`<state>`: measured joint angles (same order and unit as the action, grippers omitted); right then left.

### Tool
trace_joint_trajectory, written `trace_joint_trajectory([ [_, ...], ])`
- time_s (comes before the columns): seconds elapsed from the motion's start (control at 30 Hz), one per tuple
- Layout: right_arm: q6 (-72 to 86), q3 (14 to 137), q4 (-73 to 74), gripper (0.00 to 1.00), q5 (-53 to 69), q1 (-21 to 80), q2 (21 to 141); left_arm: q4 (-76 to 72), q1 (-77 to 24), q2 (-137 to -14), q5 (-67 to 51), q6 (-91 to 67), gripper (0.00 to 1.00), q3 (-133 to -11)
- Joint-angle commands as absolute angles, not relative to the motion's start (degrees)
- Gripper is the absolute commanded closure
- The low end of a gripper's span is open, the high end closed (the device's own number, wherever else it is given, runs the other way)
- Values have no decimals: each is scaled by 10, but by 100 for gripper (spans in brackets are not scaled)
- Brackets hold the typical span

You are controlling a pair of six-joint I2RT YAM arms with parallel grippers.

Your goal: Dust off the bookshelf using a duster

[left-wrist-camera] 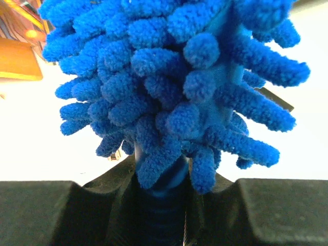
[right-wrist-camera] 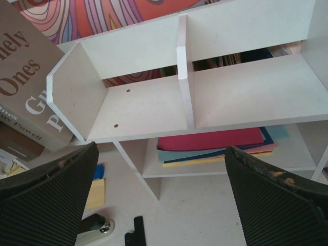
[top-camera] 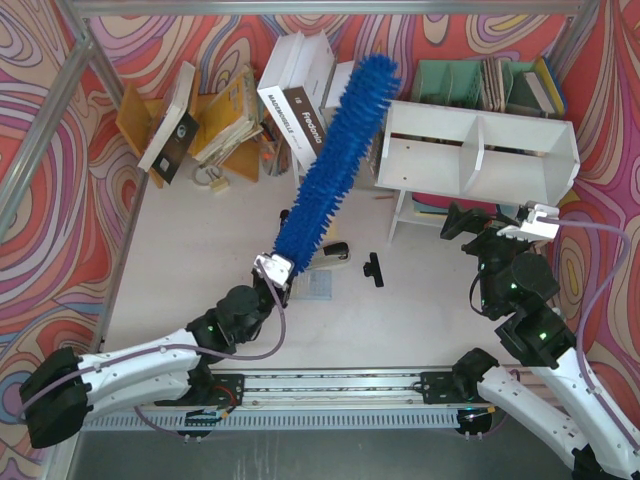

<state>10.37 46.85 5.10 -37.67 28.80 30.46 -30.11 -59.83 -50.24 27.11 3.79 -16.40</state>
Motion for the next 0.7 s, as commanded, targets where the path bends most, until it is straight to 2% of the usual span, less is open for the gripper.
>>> trace_joint_trajectory([
  [0.0, 103, 467, 52, 1, -385, 286, 302, -301, -588, -495, 281, 41, 100, -175],
  [0.43, 101, 467, 53, 1, -387, 285, 301, -361, -587, -590, 267, -25, 100, -128],
  [0.67, 100, 467, 54, 1, -390, 286, 297, -301, -589, -633, 249, -70, 100, -150],
])
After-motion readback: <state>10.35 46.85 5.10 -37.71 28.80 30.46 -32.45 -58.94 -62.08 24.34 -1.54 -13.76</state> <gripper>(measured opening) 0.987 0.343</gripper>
